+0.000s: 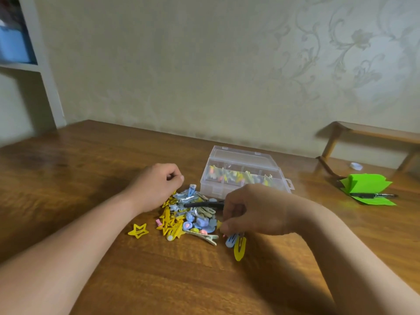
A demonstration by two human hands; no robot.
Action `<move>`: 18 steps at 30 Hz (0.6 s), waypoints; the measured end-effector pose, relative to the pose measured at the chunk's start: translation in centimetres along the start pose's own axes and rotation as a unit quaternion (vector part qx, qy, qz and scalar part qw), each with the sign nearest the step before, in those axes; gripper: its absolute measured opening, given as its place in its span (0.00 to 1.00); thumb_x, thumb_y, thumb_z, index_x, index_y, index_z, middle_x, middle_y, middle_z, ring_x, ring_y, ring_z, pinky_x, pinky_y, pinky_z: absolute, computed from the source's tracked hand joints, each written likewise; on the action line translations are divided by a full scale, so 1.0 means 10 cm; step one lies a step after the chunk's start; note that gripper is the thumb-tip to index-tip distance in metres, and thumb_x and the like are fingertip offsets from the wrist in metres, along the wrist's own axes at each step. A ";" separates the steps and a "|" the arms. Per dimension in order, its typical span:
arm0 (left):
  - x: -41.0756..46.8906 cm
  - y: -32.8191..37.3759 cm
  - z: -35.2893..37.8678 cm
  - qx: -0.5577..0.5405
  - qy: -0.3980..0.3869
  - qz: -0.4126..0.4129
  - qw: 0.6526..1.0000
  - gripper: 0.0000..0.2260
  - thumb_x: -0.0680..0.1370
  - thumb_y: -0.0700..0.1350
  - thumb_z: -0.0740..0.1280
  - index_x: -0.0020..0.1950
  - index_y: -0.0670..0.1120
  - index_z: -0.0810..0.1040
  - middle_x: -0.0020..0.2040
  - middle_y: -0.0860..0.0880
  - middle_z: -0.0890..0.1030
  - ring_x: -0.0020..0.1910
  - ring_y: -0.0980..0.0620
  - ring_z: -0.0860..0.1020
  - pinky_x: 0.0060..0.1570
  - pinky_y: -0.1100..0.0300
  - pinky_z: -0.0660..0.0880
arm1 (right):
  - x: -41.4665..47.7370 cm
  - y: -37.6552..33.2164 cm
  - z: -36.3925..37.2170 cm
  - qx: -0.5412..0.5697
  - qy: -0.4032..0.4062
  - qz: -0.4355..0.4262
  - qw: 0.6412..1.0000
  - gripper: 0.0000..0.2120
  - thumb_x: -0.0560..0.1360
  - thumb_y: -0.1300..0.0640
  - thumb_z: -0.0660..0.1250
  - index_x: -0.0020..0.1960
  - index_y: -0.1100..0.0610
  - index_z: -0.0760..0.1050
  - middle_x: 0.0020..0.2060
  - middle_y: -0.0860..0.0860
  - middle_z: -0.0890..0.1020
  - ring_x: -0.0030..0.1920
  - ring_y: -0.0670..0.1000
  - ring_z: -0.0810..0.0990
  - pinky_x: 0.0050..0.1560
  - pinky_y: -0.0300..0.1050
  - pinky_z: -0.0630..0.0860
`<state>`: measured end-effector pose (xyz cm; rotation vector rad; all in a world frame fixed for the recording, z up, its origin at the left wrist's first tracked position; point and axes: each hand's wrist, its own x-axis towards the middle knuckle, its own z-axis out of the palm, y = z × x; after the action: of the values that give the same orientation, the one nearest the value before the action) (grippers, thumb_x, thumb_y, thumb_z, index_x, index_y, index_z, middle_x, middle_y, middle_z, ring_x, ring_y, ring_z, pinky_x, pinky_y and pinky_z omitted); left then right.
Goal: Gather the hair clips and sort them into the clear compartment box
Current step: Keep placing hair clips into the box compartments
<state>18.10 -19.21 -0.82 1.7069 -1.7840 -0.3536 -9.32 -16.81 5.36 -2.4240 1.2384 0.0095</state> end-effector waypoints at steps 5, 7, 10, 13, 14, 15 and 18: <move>-0.01 -0.02 0.00 -0.002 -0.006 0.004 1.000 0.10 0.83 0.54 0.68 0.45 0.53 0.83 0.40 0.55 0.85 0.42 0.55 0.82 0.45 0.52 0.79 | 0.01 -0.06 0.04 -0.031 0.001 0.011 0.999 0.11 0.78 0.41 0.73 0.54 0.46 0.83 0.45 0.42 0.84 0.46 0.44 0.82 0.47 0.42 0.80; -0.01 -0.02 0.01 -0.004 -0.010 0.006 1.000 0.10 0.83 0.54 0.67 0.45 0.54 0.83 0.40 0.55 0.85 0.41 0.56 0.82 0.46 0.51 0.80 | 0.01 -0.08 0.05 -0.042 0.004 0.018 0.999 0.12 0.78 0.40 0.73 0.55 0.46 0.83 0.46 0.42 0.84 0.46 0.44 0.82 0.48 0.44 0.81; 0.00 -0.03 0.02 -0.005 -0.015 0.009 1.000 0.10 0.84 0.54 0.67 0.45 0.54 0.83 0.40 0.56 0.85 0.41 0.57 0.82 0.44 0.52 0.79 | -0.01 -0.11 0.04 -0.058 0.000 0.025 0.998 0.13 0.78 0.38 0.71 0.57 0.45 0.82 0.46 0.41 0.82 0.46 0.43 0.80 0.45 0.42 0.78; 0.02 -0.06 0.03 -0.006 -0.010 0.009 1.000 0.10 0.83 0.55 0.67 0.44 0.55 0.82 0.39 0.58 0.84 0.39 0.59 0.80 0.41 0.55 0.76 | -0.02 -0.13 0.00 -0.047 -0.020 0.029 0.998 0.12 0.77 0.39 0.73 0.57 0.44 0.81 0.47 0.40 0.81 0.47 0.42 0.80 0.47 0.41 0.78; 0.02 -0.06 0.04 -0.005 -0.009 0.009 1.000 0.10 0.83 0.55 0.67 0.44 0.55 0.82 0.39 0.59 0.84 0.38 0.59 0.80 0.40 0.56 0.76 | -0.03 -0.14 -0.01 -0.044 -0.027 0.032 0.998 0.11 0.77 0.40 0.74 0.56 0.43 0.80 0.47 0.40 0.81 0.47 0.42 0.79 0.46 0.40 0.77; 0.02 -0.06 0.05 -0.005 -0.011 0.008 1.000 0.10 0.83 0.55 0.67 0.44 0.55 0.82 0.39 0.59 0.84 0.38 0.59 0.80 0.39 0.56 0.75 | -0.03 -0.15 -0.01 -0.044 -0.032 0.034 0.998 0.09 0.77 0.41 0.74 0.55 0.42 0.80 0.47 0.39 0.81 0.47 0.42 0.79 0.45 0.39 0.76; 0.02 -0.07 0.05 -0.011 -0.019 0.010 1.000 0.11 0.84 0.55 0.67 0.44 0.55 0.82 0.40 0.60 0.83 0.38 0.59 0.80 0.37 0.57 0.74 | -0.03 -0.21 0.01 -0.068 -0.025 0.034 0.997 0.07 0.78 0.43 0.72 0.54 0.44 0.81 0.47 0.40 0.81 0.45 0.42 0.79 0.41 0.38 0.74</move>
<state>18.33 -19.62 -1.53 1.6761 -1.8174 -0.3986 -7.87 -15.53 6.09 -2.4781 1.3367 0.1778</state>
